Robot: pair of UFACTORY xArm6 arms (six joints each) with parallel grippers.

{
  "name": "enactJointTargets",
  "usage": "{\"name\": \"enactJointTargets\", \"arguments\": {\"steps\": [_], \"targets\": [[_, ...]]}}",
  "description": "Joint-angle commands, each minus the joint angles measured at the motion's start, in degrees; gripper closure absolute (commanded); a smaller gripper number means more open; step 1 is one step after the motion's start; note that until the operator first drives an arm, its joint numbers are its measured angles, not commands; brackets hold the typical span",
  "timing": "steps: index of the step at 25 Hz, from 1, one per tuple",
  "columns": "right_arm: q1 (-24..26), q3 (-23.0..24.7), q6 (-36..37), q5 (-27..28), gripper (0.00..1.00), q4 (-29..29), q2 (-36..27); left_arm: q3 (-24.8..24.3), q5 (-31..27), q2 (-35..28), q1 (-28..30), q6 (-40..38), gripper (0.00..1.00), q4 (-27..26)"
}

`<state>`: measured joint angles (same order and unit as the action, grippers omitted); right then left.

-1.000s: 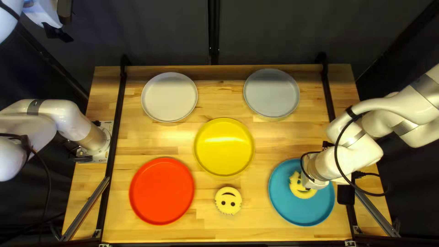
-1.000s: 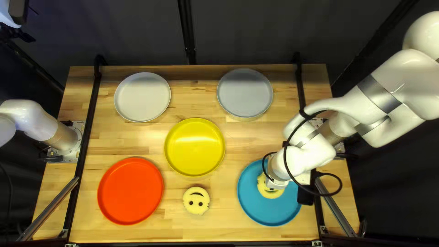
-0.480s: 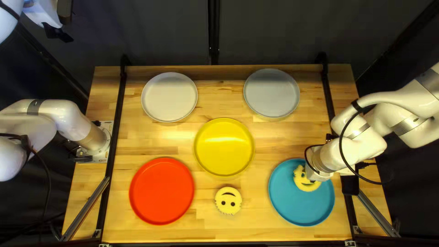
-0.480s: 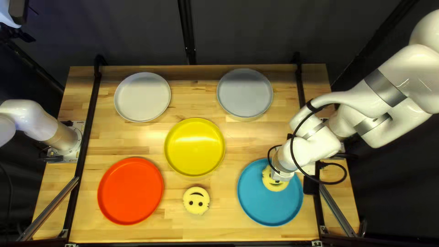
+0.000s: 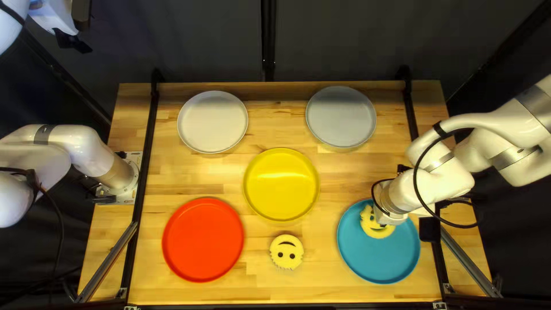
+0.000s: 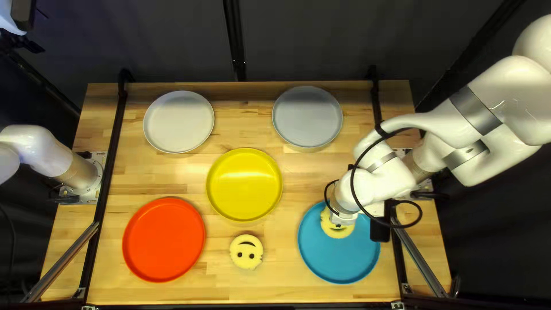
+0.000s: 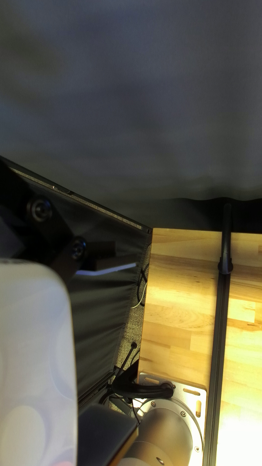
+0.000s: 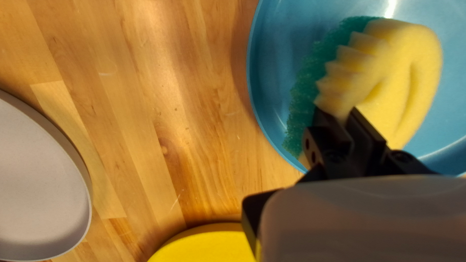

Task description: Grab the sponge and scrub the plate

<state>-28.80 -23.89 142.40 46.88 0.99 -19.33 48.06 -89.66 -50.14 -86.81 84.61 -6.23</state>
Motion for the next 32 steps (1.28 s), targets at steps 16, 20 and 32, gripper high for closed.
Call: {"name": "enactJointTargets", "arguments": {"steps": [16,20,32], "targets": [[-0.2,-5.8,-1.2,1.9,1.00,-5.7,2.6,0.0,0.0,0.0,0.0,0.0,0.00,0.0],[-0.2,-5.8,-1.2,1.9,1.00,-5.7,2.6,0.0,0.0,0.0,0.0,0.0,0.00,0.0],[-4.5,-11.3,-5.6,4.1,1.00,-4.8,7.7,0.0,0.0,0.0,0.0,0.0,0.00,0.0]]}}
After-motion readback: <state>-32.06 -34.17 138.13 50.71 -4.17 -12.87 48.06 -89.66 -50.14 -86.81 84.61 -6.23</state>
